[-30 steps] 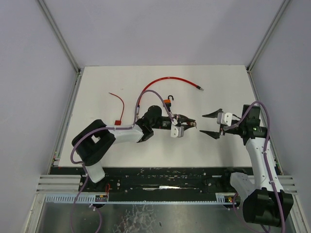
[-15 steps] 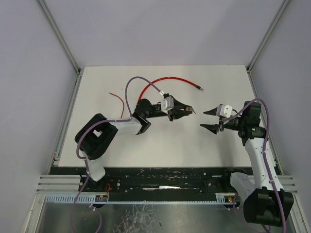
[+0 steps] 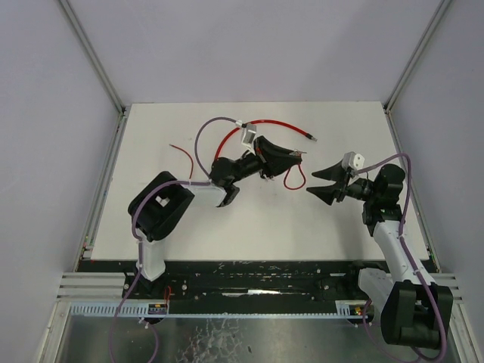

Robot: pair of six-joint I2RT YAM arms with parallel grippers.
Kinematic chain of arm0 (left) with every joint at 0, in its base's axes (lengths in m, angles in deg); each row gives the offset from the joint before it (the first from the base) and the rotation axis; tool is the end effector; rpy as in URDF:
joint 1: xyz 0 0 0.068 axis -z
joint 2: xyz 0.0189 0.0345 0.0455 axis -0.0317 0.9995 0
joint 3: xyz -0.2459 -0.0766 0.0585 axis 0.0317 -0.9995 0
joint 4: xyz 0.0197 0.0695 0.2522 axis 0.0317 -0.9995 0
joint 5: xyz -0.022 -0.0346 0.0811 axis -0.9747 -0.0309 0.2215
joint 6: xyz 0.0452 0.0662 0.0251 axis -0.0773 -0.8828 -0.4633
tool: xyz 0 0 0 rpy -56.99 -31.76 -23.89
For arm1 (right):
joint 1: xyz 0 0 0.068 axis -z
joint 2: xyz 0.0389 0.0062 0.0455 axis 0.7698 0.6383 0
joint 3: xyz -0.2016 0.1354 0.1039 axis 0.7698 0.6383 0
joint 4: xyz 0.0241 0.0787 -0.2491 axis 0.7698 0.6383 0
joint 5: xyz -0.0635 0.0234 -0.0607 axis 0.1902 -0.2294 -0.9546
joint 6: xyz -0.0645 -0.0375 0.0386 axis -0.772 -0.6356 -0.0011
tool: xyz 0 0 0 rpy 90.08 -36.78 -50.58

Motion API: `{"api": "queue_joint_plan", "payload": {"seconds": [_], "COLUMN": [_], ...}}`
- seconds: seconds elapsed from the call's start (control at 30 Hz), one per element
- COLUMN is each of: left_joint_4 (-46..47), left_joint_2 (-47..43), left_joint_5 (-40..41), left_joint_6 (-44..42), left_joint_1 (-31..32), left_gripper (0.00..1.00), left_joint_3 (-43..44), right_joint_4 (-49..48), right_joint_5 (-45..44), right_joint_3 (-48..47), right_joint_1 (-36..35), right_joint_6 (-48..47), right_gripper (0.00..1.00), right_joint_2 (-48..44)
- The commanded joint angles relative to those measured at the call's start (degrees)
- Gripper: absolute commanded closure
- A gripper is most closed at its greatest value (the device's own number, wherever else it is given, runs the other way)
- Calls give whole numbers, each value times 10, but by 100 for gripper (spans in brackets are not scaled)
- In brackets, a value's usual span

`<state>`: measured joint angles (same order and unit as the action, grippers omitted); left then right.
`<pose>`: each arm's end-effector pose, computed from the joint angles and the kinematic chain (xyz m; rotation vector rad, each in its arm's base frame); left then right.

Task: Lock with the key
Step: Lock the lock.

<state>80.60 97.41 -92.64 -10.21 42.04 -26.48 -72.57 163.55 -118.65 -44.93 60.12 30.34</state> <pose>0.2970 -0.3007 0.2697 0.5502 1.0678 -1.5227 0.2194 0.0502 0.2653 -1.0213 1.2820 0.8080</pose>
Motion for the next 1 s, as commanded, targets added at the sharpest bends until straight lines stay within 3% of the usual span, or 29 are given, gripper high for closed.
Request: {"api": "queue_joint_plan", "payload": {"seconds": [0.0,0.33,0.5,0.67,0.97], "left_joint_4": [55,55,55,55,53], "left_joint_2": [6,9,8,9,16], "left_joint_5": [72,94,96,95,128], "left_joint_6": [85,76,69,39,-77], "left_joint_1": [9,31,37,45,68], "left_gripper": [100,100,100,100,100], "left_joint_3": [13,11,10,9,-6], "right_joint_4": [-176,-206,-197,-192,-259], "right_joint_5": [2,-30,-38,-50,-42], "right_joint_3": [12,14,8,-5,-11], "right_joint_1": [-12,-49,-50,-51,-54], "right_joint_6": [150,197,200,237,347], "right_gripper": [42,60,76,99,100], "right_joint_2": [2,17,18,19,25]}}
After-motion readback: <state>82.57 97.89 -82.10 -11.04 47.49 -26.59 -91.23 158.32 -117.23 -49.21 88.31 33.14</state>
